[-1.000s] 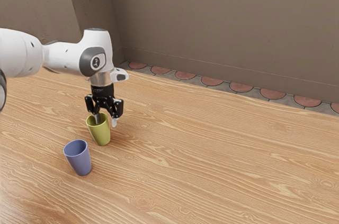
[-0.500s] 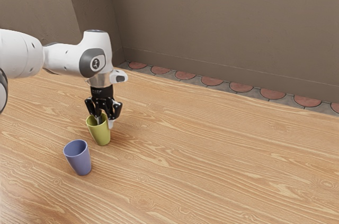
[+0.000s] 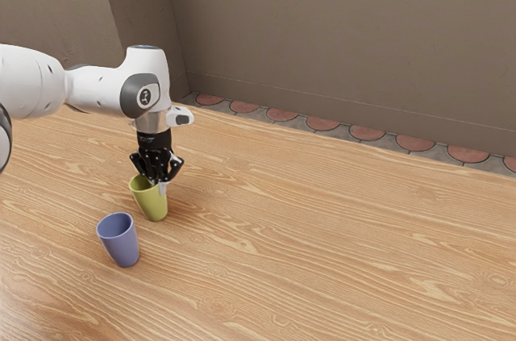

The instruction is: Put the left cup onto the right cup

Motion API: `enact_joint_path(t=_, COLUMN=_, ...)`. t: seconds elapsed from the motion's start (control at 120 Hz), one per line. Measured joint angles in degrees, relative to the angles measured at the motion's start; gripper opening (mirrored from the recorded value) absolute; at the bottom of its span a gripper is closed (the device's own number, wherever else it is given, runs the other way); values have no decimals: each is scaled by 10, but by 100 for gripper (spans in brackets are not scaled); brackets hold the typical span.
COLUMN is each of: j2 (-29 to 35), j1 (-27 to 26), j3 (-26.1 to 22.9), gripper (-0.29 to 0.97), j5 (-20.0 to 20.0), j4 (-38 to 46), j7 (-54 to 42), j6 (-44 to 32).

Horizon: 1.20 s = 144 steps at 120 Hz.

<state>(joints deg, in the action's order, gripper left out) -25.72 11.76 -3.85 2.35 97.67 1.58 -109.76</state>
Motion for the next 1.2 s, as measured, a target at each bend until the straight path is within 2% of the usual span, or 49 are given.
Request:
enact_joint_path(t=0.542, j2=19, j1=-2, j3=-2, gripper=-10, j5=5, j4=4, j7=4, j6=5)
enact_joint_path(t=0.908, j2=104, j1=-15, j3=-8, gripper=-10, j5=32, j4=38, j7=14, j6=24)
enact_joint_path(t=1.2, j2=181, j1=-14, j3=-21, gripper=-11, j5=40, j4=107, j7=30, j6=38)
